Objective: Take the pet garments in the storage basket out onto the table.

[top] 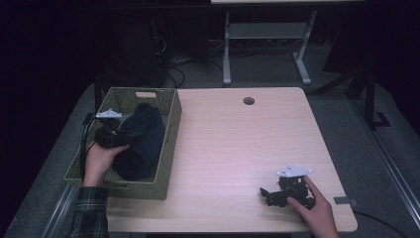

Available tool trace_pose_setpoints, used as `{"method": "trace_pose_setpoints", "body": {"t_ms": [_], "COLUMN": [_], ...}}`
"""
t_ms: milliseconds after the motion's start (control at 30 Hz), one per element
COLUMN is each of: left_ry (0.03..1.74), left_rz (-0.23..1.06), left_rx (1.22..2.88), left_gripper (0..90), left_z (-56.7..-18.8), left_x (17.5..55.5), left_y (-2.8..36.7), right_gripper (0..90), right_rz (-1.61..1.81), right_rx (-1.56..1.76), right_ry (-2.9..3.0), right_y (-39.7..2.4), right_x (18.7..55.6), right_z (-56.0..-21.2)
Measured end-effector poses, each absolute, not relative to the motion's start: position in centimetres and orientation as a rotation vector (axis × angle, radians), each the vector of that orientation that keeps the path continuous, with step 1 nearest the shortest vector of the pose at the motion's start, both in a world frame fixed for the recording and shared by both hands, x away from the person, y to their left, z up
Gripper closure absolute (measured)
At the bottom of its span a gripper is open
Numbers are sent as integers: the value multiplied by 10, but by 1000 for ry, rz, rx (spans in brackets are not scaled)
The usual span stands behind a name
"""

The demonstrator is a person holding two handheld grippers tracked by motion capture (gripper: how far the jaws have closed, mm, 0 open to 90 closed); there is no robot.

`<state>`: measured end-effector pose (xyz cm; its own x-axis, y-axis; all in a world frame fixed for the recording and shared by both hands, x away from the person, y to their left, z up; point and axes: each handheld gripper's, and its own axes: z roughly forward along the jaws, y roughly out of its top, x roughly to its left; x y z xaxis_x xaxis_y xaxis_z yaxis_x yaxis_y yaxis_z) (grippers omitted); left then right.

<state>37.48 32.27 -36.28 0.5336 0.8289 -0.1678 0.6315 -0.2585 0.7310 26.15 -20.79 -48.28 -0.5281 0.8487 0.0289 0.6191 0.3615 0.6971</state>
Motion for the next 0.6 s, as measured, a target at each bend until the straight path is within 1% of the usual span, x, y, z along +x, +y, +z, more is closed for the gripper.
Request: {"method": "trace_pose_setpoints", "body": {"t_ms": [100,233,467,600], "left_ry": [1163,1139,1069,1038], "left_rz": [315,335,299,311], "left_rx": [1905,1880,1777,1755], "left_gripper": [671,673,681,683], "left_z": [-354,-345,-333,-326], "left_x": [370,366,360,356], "left_y": [326,329,334,331], "right_gripper": [0,0,0,0], "right_rz": [953,953,953,953], "right_rx": [1289,1289,1289,1288], "right_ry": [2292,2292,2292,2293], "right_y": [-208,-208,-208,-208], "right_x": [262,262,262,262], "right_z": [-483,-483,-483,-483]}}
